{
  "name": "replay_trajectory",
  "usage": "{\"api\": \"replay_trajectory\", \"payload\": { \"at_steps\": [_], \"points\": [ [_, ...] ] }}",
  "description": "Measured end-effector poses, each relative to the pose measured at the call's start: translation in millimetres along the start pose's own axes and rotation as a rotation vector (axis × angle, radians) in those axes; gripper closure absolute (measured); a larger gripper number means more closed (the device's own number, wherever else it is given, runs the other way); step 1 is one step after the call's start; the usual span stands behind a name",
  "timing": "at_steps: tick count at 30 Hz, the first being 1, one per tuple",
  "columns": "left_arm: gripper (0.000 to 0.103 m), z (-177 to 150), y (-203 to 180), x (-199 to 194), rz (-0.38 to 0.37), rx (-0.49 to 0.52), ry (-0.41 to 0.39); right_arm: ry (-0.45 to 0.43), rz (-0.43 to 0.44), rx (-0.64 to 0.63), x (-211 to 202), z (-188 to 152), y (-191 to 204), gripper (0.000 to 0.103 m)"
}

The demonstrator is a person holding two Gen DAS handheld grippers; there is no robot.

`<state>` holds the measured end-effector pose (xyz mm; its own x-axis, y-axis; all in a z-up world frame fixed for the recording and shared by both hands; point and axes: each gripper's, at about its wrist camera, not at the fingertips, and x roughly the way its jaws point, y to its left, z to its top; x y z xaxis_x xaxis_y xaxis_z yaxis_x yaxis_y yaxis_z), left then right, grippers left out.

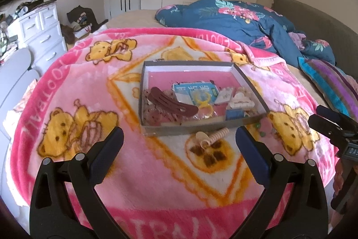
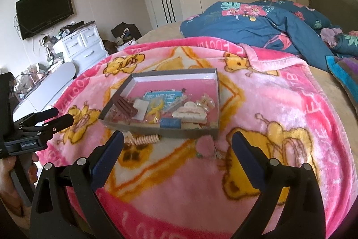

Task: Organize jewelry
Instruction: 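Withdraw both open tools from the box toward the coiled hair tie, then grasp the beige coiled hair tie with left tool while right tool grasps pink pom-pom clip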

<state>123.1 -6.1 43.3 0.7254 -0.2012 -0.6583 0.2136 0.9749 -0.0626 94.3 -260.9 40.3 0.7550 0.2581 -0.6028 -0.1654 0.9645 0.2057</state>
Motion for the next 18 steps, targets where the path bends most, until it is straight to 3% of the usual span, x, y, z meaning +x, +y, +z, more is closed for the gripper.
{"api": "replay_trajectory", "payload": {
  "at_steps": [9, 18],
  "points": [
    [0.009, -17, -3, 24, -0.002, 0.005, 0.06, 0.052, -0.039, 0.003, 18, -21, -10, 0.007],
    [0.009, -33, -2, 67, -0.039, -0.004, 0.146, 0.154, -0.08, 0.052, 65, -39, -33, 0.007]
  ]
}}
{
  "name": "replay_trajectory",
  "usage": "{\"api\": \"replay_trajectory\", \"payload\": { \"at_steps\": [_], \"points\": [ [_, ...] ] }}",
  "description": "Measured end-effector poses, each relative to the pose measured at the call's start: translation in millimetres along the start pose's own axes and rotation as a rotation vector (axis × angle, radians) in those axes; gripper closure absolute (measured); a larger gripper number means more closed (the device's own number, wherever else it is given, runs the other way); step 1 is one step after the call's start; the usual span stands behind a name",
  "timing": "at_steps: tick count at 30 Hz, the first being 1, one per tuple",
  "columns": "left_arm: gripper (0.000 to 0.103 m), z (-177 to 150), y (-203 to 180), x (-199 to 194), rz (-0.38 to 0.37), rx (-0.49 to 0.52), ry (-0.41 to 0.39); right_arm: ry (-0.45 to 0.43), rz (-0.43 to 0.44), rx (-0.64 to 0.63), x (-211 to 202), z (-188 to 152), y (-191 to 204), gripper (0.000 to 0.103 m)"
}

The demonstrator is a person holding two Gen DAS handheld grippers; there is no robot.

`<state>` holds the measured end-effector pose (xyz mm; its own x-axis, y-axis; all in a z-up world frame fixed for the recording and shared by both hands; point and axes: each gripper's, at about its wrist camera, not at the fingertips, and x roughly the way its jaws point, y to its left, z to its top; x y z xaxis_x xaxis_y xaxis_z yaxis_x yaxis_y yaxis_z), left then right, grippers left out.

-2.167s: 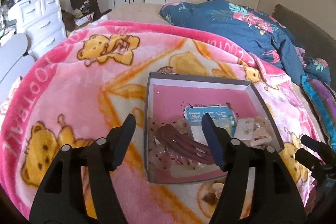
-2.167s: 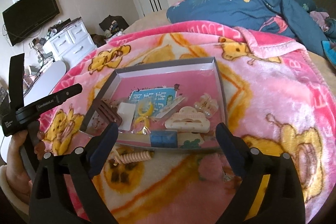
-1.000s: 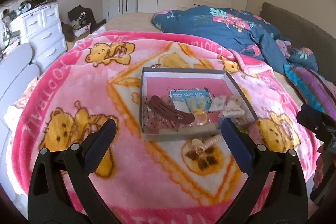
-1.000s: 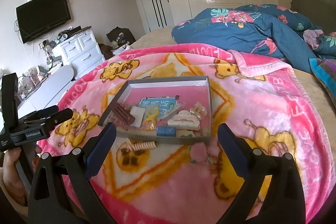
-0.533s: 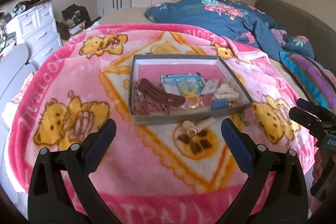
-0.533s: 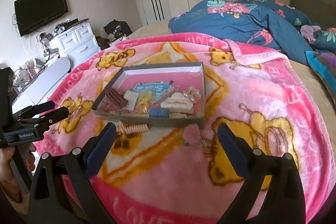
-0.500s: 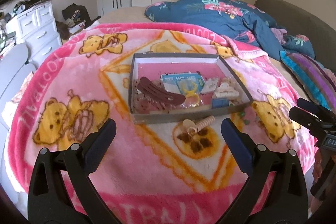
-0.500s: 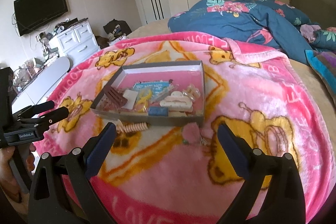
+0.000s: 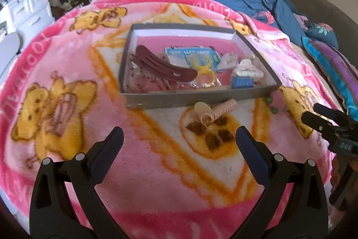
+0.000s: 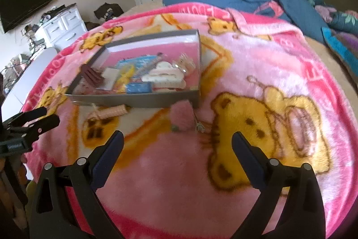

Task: Organize jewelry
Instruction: 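Grasp the beige coiled hair tie with left tool while right tool grasps pink pom-pom clip, then carry the coiled hair tie over the box with left tool while right tool carries pom-pom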

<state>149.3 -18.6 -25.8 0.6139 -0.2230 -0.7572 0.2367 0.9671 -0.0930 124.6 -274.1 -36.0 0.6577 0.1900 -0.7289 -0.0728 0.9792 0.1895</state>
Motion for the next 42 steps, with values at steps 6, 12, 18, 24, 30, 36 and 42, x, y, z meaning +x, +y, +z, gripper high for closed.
{"api": "replay_trajectory", "payload": {
  "at_steps": [6, 12, 18, 24, 30, 36, 42],
  "points": [
    [0.009, 4, -3, 25, -0.033, 0.007, 0.042, 0.052, 0.0, 0.037, 40, 10, -11, 0.007],
    [0.012, 8, -13, 45, -0.08, 0.034, 0.075, 0.108, 0.008, 0.039, 73, 16, -17, 0.032],
    [0.035, 13, -21, 67, -0.117, 0.035, 0.112, 0.119, 0.063, 0.025, 71, 13, -18, 0.075],
    [0.072, 13, -27, 77, -0.123, 0.045, 0.12, 0.111, 0.103, 0.026, 49, 4, -18, 0.076],
    [0.076, 9, -29, 60, -0.134, 0.067, 0.081, 0.092, 0.127, 0.013, 32, 2, -11, 0.076],
    [0.076, 8, -22, 33, -0.155, 0.051, 0.038, 0.071, 0.164, -0.01, 13, 3, 2, 0.076],
    [0.076, 13, -7, 3, -0.143, 0.031, -0.021, 0.053, 0.199, -0.04, 5, 10, 20, 0.076]
  ]
}}
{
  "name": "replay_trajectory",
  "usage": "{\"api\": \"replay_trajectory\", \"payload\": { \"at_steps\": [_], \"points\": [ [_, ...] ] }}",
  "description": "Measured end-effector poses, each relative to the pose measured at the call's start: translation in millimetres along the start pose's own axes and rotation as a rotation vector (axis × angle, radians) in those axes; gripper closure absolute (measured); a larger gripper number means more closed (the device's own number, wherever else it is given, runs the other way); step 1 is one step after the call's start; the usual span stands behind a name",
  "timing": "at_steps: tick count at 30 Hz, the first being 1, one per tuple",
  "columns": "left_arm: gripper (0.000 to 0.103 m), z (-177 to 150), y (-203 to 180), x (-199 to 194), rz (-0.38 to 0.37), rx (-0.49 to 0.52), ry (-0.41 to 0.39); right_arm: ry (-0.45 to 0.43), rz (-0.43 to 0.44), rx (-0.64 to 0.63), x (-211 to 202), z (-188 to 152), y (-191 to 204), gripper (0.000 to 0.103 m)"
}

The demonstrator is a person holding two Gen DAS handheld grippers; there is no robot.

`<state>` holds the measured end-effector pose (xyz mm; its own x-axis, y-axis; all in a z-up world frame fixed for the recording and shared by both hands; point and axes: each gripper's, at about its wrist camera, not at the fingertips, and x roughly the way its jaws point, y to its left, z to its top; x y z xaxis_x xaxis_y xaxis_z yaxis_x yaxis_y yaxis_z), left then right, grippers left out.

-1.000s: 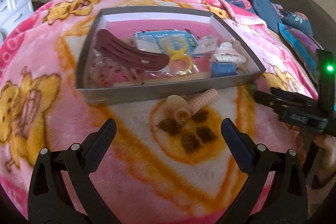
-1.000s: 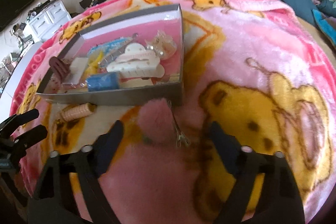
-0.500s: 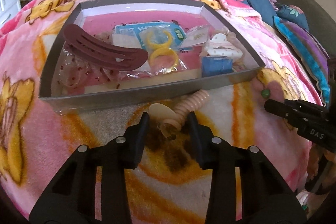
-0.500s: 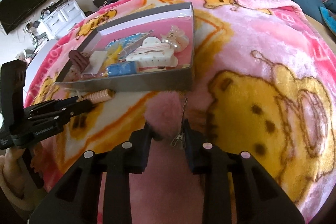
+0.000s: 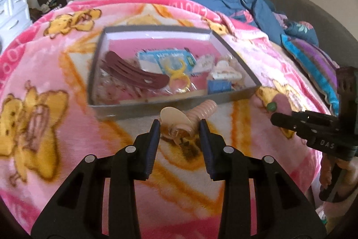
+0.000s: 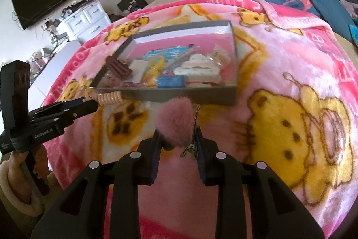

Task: Organize jewelry
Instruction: 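Carry the coiled hair tie over the box with left tool while right tool carries pom-pom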

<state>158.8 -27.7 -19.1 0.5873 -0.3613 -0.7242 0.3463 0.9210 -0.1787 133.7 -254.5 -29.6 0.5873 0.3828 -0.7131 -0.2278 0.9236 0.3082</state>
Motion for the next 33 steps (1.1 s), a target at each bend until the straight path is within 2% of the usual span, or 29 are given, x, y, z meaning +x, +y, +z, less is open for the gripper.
{"api": "replay_trajectory", "payload": {
  "at_steps": [7, 16, 25, 33],
  "points": [
    [0.076, 16, 24, -28, 0.054, -0.043, -0.061, -0.016, 0.043, -0.035, 5, 18, 24, 0.076],
    [0.076, 34, 45, -35, 0.092, -0.08, -0.092, -0.045, 0.067, -0.075, 13, 45, 47, 0.076],
    [0.076, 53, 50, -26, 0.093, -0.095, -0.109, -0.075, 0.042, -0.103, 23, 72, 52, 0.076],
    [0.076, 70, 43, -7, 0.092, -0.085, -0.112, -0.08, -0.015, -0.079, 36, 87, 32, 0.076]
  ]
}}
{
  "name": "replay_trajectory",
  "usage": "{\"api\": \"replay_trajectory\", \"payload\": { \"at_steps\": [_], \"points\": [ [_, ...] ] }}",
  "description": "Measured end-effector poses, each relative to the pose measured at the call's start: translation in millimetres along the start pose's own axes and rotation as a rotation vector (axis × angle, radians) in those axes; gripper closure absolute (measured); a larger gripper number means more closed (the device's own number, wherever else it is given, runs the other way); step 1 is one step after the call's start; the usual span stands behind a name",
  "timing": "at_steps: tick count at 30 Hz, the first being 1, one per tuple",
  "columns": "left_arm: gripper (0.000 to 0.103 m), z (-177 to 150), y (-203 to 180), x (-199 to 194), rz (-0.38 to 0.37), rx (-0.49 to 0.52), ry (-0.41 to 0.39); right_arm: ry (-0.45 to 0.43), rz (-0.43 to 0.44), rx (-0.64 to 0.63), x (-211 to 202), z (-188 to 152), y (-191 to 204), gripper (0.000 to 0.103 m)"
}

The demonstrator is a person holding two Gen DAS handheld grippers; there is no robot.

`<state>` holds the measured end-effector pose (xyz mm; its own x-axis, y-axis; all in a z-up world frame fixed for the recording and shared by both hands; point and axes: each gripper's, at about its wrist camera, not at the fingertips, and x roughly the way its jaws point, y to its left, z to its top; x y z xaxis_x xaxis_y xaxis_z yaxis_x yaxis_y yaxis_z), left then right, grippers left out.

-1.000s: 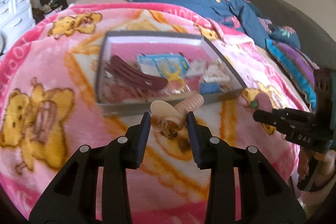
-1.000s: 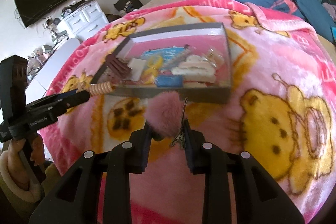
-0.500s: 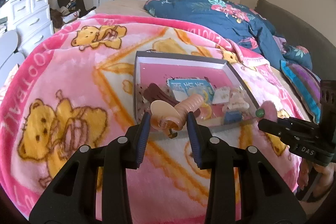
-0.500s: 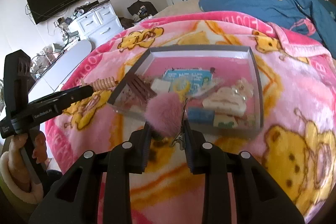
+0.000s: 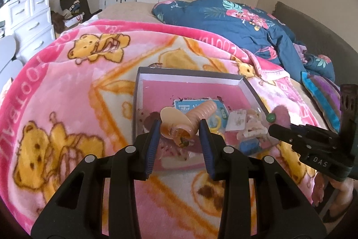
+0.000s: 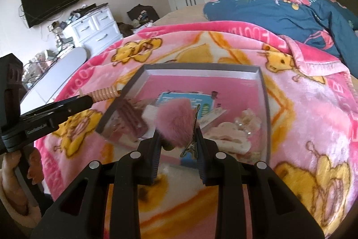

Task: Organize jewelry
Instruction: 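Carry the coiled hair tie over the box with left tool while right tool carries pom-pom, then open left tool to drop the hair tie in the box while right tool drops pom-pom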

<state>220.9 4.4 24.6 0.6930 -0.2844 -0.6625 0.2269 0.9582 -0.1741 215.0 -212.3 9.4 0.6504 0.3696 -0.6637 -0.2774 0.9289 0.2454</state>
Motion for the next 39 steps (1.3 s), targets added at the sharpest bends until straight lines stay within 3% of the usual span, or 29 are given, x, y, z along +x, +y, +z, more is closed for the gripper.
{"api": "replay_trajectory", "payload": {
  "at_steps": [13, 28, 34, 39],
  "points": [
    [0.076, -2, -20, 42, 0.007, 0.016, 0.044, 0.04, -0.149, 0.095, 25, -10, -56, 0.076],
    [0.075, -7, -39, 68, 0.005, 0.039, 0.081, 0.067, -0.179, 0.174, 42, -14, -74, 0.073],
    [0.075, -9, -40, 72, 0.009, 0.045, 0.089, 0.06, -0.177, 0.181, 43, -15, -73, 0.065],
    [0.075, -10, -40, 75, 0.011, 0.043, 0.095, 0.045, -0.171, 0.181, 35, -16, -74, 0.05]
  ]
}}
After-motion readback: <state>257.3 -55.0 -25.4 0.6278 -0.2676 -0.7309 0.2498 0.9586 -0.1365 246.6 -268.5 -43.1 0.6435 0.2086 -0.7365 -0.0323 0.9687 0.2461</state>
